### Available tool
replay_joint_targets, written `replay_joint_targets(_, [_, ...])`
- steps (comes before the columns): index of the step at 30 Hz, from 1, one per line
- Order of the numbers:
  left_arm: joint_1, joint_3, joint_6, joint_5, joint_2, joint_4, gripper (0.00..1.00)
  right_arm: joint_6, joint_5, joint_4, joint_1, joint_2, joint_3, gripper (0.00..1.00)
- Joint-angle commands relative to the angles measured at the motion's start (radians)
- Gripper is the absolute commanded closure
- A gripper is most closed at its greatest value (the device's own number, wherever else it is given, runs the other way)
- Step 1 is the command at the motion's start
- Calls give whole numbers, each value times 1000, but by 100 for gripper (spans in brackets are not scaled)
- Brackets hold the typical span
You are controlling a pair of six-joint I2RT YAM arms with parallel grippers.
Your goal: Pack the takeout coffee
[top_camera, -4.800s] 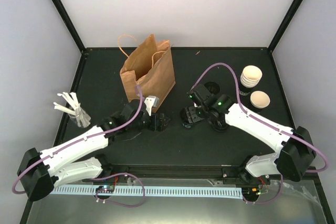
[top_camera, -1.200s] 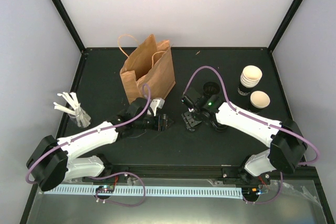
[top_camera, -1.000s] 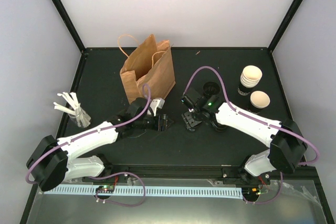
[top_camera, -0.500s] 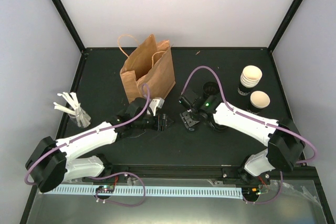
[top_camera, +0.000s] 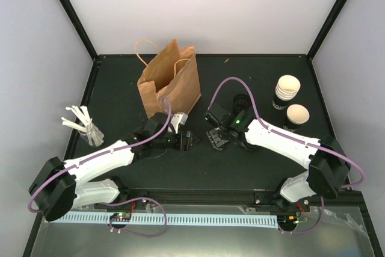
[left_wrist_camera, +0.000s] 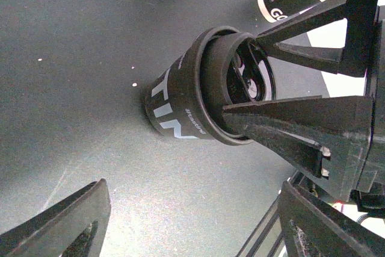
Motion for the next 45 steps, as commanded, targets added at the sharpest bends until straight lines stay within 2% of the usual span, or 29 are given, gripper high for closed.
replay_joint_targets(1, [6,-5,13,-11,-22,36,16,13,-97,-102,35,40,-56,42])
replay_joint_targets(4, [5,-5,13,-13,-23,35,3,17,-111,-98,39,27,-61,42])
replay_joint_targets(7, [6,-9,8,-9,-19,44,1,14,-120,-98,42,14,-65,42])
replay_joint_targets(11, [6,-13,-8,36,14,87,10,14,-123,-100,48,7,-69,42])
replay_joint_targets(16, [6,-13,-37,62,64,139,28,14,-120,-107,48,0,-72,43])
replay_joint_targets(20, [5,-11,-54,59,95,163,37,9,-136,-108,50,-17,-80,43])
replay_joint_targets(31, [6,20,-71,57,218,201,45,19,-161,-104,66,-38,-91,43])
replay_joint_targets(45, [6,23,-79,95,259,283,46,28,-163,-95,82,-29,-95,43])
